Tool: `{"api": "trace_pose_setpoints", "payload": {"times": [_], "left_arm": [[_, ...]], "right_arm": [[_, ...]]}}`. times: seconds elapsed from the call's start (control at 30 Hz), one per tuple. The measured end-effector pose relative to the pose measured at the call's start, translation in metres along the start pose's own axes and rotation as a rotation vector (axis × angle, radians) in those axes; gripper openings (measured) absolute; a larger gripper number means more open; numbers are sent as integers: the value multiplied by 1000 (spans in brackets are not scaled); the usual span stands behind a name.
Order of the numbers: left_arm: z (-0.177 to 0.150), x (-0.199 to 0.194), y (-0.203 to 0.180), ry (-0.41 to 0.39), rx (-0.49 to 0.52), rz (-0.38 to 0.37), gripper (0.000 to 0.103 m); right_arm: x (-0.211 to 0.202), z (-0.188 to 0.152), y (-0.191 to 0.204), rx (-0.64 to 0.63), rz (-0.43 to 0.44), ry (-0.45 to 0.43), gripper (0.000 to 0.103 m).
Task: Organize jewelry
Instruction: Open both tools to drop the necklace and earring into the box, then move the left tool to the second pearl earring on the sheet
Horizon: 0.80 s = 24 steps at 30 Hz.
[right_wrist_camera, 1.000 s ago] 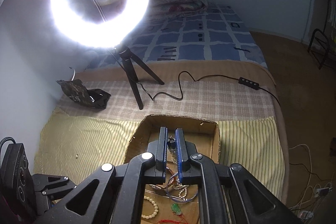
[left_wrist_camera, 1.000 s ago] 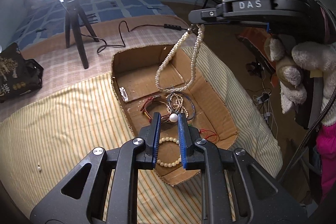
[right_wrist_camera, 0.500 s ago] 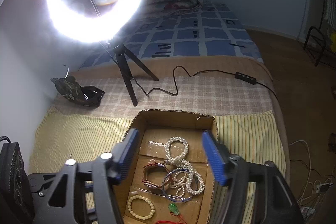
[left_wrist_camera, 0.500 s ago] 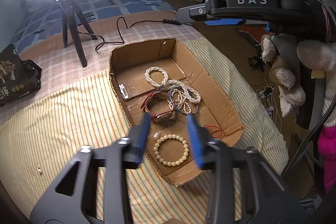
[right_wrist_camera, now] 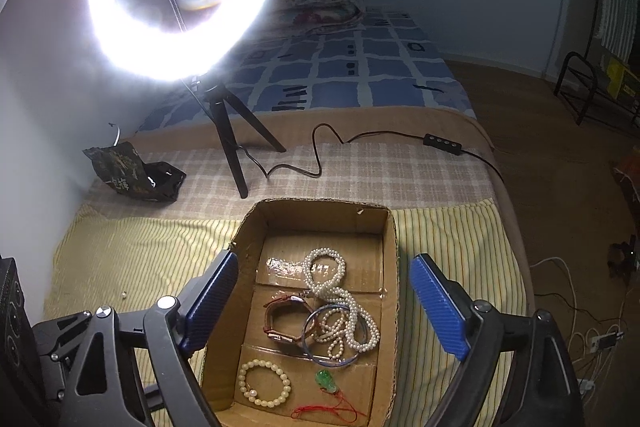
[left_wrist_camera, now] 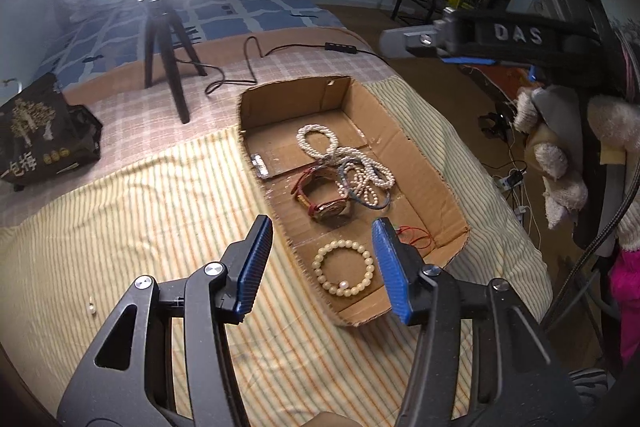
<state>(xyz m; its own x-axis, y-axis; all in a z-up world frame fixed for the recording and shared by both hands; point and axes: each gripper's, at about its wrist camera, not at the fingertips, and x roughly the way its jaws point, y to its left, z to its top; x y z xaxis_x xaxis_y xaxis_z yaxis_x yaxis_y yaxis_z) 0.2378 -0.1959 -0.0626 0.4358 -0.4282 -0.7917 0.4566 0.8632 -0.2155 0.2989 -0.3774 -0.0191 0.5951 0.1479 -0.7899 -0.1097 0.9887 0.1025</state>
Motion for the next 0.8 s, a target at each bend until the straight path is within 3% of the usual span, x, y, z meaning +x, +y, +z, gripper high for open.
{"api": "trace_pose_setpoints", "payload": {"times": [0.4, 0.8], "left_arm": [[-24, -35, 52, -20, -72, 81, 53], [-56, -56, 143, -10, -222, 178, 53]], "right_arm": [[-27, -32, 18, 33, -5, -28, 96], [-56, -82, 47, 14, -25, -70, 99]]}}
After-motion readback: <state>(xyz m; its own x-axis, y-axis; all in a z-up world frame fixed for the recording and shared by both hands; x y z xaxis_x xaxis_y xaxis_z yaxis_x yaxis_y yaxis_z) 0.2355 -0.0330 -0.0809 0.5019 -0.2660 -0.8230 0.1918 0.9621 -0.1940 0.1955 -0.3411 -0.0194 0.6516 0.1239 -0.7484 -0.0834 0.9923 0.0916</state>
